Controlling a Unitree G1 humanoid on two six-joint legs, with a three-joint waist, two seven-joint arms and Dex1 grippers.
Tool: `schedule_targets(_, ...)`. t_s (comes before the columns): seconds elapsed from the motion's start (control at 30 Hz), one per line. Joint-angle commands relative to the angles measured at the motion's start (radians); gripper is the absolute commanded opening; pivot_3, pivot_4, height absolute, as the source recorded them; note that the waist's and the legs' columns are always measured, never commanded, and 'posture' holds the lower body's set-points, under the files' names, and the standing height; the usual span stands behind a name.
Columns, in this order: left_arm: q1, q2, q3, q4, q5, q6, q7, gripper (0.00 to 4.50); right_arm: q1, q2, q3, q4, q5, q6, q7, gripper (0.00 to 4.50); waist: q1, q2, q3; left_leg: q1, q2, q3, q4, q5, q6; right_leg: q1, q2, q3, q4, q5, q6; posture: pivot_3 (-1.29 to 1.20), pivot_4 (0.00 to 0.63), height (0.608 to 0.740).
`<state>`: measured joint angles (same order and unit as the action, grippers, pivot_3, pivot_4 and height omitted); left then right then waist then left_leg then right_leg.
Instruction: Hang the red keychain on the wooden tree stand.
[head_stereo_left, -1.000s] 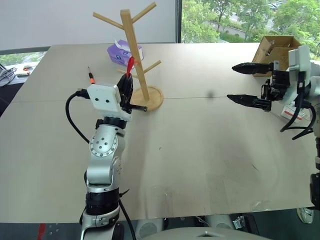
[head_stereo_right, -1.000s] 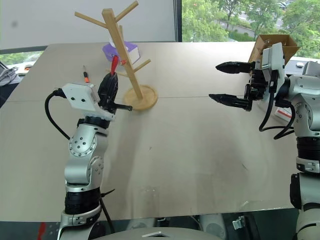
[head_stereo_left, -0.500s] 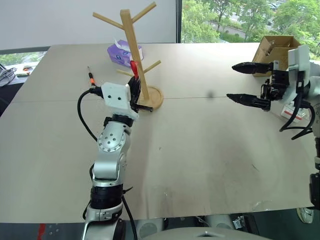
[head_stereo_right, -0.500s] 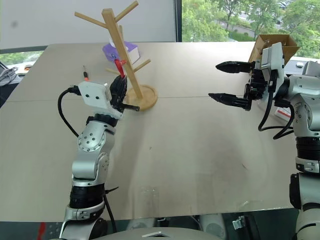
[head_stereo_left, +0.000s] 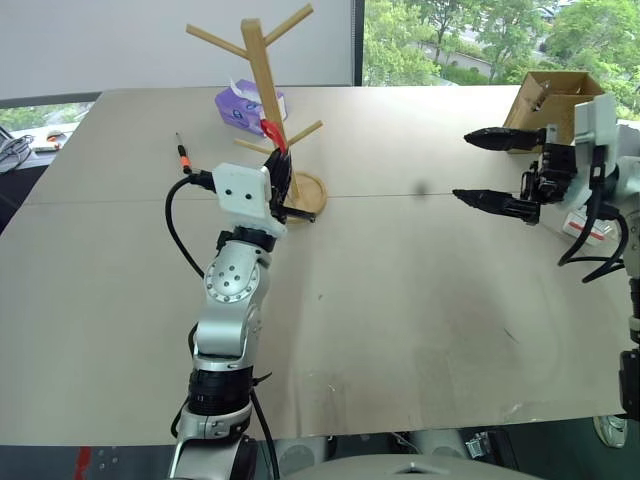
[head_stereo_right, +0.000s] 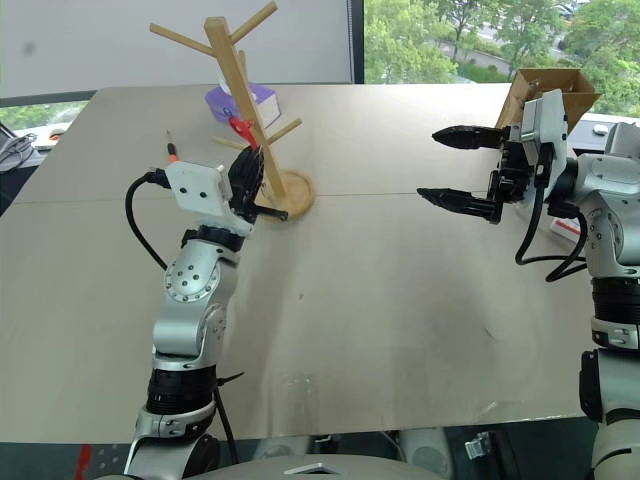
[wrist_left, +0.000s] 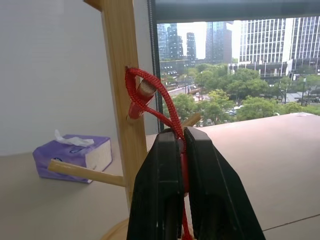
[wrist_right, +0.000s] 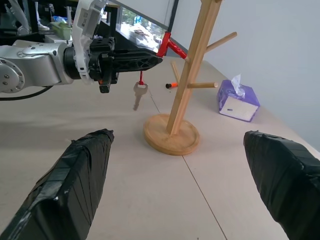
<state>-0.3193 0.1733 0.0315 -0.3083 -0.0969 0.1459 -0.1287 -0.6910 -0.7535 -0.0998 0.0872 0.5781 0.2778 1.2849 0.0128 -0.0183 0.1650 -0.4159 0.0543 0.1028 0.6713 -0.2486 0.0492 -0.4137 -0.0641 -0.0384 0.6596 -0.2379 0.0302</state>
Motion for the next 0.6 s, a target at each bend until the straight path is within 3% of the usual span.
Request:
schedule_targets(0.03, -0.008, 0.0, -0.003, -0.051, 0.029, -0.026, 0.012, 0.03, -0.005, -0.005, -0.045, -0.036, 0.021, -0.007, -0.006, 4.5, 0.0, 0.0, 0.0, 0.0, 0.0, 0.0, 0.0, 0.0, 0.0, 0.0, 0.0, 0.0, 0.0, 0.0, 0.0, 0.0, 0.15, 0.74)
schedule_targets(0.6, -0.037, 0.006, 0.019, -0.039, 0.086, -0.023, 0.06, 0.03, -0.002, -0.005, -0.048, -0.039, 0.025, -0.007, -0.011, 4.5, 0.0, 0.0, 0.0, 0.0, 0.0, 0.0, 0.0, 0.0, 0.0, 0.0, 0.0, 0.0, 0.0, 0.0, 0.0, 0.0, 0.15, 0.74)
